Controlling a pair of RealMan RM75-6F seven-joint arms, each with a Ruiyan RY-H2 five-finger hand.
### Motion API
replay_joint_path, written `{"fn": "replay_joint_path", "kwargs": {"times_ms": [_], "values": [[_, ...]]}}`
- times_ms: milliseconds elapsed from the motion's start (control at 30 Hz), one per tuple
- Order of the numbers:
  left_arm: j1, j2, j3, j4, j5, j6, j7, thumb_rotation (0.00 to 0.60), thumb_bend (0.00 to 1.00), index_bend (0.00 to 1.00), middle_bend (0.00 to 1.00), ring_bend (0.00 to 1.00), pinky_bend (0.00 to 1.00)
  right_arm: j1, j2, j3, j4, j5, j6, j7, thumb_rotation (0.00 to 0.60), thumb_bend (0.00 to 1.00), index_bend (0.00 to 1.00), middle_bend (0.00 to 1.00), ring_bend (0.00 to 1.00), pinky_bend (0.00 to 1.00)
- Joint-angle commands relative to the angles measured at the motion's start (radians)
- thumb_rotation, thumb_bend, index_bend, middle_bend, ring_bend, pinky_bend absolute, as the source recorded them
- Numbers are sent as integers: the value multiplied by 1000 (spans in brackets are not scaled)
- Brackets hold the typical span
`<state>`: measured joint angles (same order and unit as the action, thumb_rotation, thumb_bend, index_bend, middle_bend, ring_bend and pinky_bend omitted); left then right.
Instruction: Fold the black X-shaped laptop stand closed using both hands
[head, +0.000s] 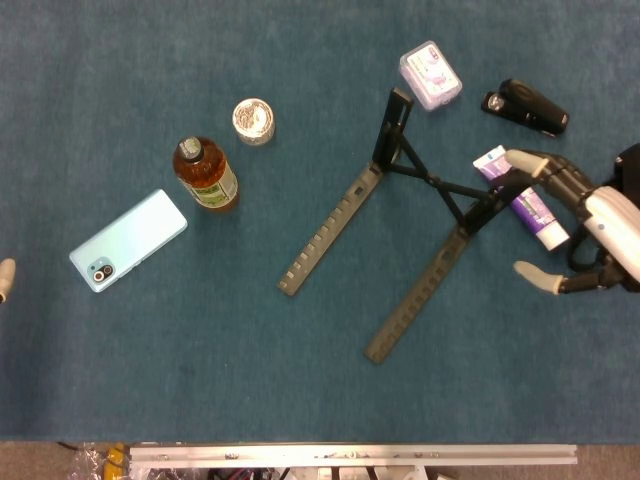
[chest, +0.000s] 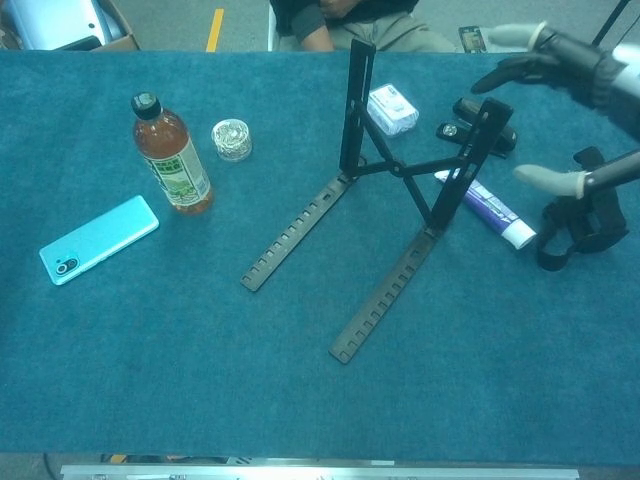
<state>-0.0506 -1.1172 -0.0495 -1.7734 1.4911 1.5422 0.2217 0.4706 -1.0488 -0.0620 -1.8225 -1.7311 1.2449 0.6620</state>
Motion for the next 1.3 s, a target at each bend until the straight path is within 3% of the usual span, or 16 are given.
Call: {"fn": "replay_joint_path", "kwargs": {"times_ms": [33,367,833,1133,1300], "values": [[4,3,0,-1,-3,6,0,600,276,185,163,78,141,15,-27,4,19,8,-26,9,600,255,38,210,0,25],[9,8,0,-2,-3,12,-4,600,276,185,163,78,141,27,-29,-38,7,-83,-20,53,600,256,38,210,0,25],[9,5,1,5,3,13,-14,600,276,185,163,77,141,47,14,-159,-61,-245,-31,86,600,256,38,210,0,25],[-6,26,-1,0,24,0,-24,600,276,185,163,77,141,71,11,-166,-83,-251,-54,42,600,255,38,210,0,25],[-29,46,5,-20,44,-37,-28,600,276,185,170,100,141,75,14,-160,-75,-237,-78,-44,600,256,38,210,0,25]]}}
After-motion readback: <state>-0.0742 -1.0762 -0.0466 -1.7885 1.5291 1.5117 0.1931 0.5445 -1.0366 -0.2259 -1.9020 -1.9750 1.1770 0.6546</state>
